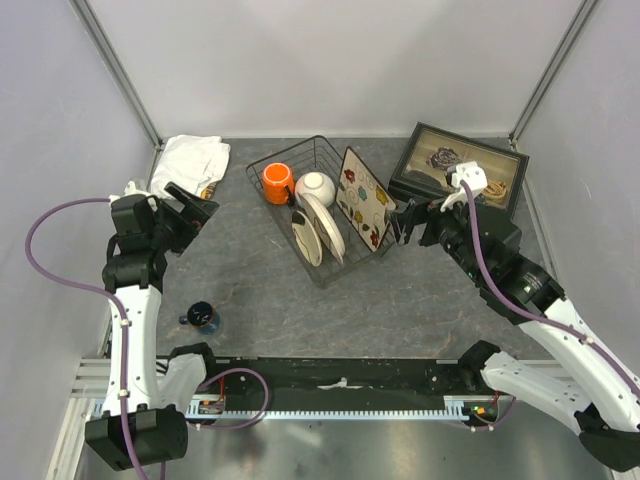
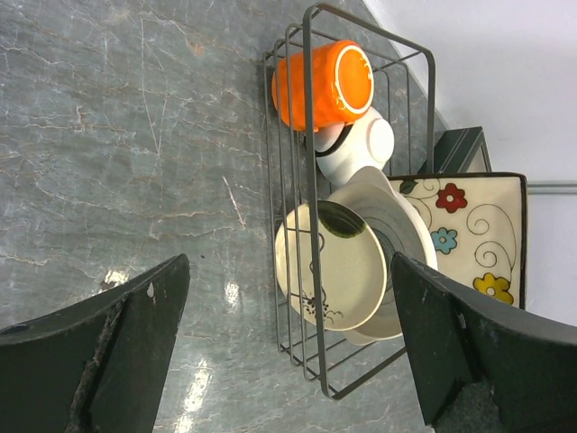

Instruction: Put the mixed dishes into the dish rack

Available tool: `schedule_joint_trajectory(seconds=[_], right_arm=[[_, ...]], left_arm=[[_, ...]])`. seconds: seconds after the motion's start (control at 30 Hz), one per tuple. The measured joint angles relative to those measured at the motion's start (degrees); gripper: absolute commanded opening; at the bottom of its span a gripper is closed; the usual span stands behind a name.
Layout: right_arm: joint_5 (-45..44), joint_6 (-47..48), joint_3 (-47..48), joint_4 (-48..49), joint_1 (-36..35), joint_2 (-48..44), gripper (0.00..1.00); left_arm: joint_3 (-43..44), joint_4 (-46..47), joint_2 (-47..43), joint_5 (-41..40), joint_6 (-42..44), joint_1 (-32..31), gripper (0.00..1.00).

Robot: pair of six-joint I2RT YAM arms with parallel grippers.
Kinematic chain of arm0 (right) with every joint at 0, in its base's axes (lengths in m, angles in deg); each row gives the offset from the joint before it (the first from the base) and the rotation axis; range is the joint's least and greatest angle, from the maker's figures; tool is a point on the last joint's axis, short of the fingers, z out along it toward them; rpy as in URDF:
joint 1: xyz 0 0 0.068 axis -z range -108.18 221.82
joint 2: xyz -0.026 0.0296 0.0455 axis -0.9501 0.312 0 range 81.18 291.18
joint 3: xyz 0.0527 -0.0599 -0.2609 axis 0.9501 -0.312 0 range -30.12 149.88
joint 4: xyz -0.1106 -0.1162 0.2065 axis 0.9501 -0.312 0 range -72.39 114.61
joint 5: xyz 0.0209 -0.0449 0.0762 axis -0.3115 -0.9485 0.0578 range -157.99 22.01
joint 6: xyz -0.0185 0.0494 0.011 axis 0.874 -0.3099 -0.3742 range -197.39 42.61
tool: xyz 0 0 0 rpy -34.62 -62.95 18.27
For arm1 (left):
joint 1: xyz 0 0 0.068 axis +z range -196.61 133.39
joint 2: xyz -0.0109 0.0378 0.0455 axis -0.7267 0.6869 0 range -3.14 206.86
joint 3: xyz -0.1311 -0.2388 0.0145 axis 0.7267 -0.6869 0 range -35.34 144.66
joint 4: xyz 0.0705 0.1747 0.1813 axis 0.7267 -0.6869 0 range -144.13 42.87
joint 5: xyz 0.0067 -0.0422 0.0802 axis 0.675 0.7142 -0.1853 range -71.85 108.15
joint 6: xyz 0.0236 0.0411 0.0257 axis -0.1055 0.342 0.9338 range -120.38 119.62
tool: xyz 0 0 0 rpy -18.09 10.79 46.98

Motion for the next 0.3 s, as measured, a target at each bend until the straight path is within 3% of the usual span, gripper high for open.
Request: schedule_joint_trajectory(seconds=[0.3], right_arm=[[2.4,-6.2,-12.2,-1.5,0.0,-6.8,0.98]], left_arm=[[0.0,0.0,0.0,0.0,0.4,0.0,0.99]])
